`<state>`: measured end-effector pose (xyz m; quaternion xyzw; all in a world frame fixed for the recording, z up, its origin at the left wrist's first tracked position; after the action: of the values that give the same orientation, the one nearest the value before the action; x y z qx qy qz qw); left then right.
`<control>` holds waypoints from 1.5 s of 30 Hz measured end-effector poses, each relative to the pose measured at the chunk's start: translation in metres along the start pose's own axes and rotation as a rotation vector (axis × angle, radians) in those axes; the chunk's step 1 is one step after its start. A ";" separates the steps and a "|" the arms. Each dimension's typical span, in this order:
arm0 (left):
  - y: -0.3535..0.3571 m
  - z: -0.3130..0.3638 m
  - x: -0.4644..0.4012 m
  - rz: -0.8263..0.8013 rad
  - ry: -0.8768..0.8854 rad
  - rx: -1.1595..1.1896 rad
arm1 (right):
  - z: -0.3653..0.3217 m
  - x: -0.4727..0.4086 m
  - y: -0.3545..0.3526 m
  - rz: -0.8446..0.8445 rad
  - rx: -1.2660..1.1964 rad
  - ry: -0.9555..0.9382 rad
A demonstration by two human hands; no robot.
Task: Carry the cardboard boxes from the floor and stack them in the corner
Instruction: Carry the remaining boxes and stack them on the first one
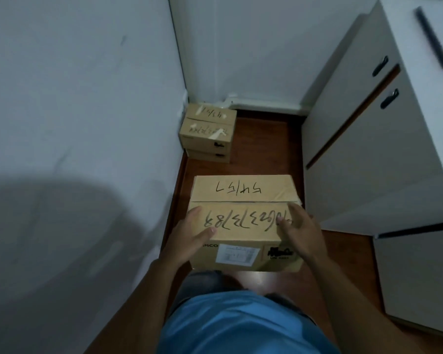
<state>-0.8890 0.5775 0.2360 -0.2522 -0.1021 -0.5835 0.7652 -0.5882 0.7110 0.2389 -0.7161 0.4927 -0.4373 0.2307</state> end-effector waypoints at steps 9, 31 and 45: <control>-0.083 0.099 -0.190 -0.077 0.087 -0.085 | -0.113 -0.139 -0.024 0.065 -0.110 0.045; -0.178 0.061 -0.618 0.098 0.027 -0.053 | -0.240 -0.559 0.088 0.003 -0.204 -0.012; -0.179 -0.001 -0.680 0.172 0.239 -0.290 | -0.209 -0.598 0.191 0.062 -0.180 0.109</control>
<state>-1.2609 1.1146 -0.0239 -0.2965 0.0963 -0.5505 0.7745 -0.9419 1.1964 -0.0386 -0.6932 0.5639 -0.4224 0.1519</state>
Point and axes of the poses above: each hand's wrist, its own x-axis away from the middle knuckle, its own y-axis out of the palm, z = x × y, the point moved 9 cm from there along -x, towards the middle knuckle, and after that the axes turned 13 degrees about x, right-handed, at the moved point
